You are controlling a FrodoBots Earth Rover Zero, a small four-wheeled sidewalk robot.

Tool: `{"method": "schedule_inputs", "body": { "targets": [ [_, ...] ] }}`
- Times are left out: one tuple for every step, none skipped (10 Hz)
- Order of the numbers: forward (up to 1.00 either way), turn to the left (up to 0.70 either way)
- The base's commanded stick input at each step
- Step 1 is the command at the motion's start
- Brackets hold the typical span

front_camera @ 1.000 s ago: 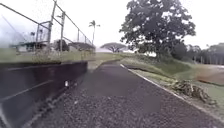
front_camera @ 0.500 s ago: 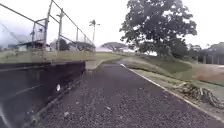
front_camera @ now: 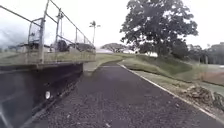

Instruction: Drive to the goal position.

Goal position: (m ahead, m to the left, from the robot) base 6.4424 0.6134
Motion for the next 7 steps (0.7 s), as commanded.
{"method": "schedule_inputs", "body": {
  "targets": [
    [0.7,0.0],
    [0.7,0.0],
    [0.7,0.0],
    [0.7,0.0],
    [0.7,0.0],
    [0.7,0.0],
    [0.7,0.0]
  ]
}}
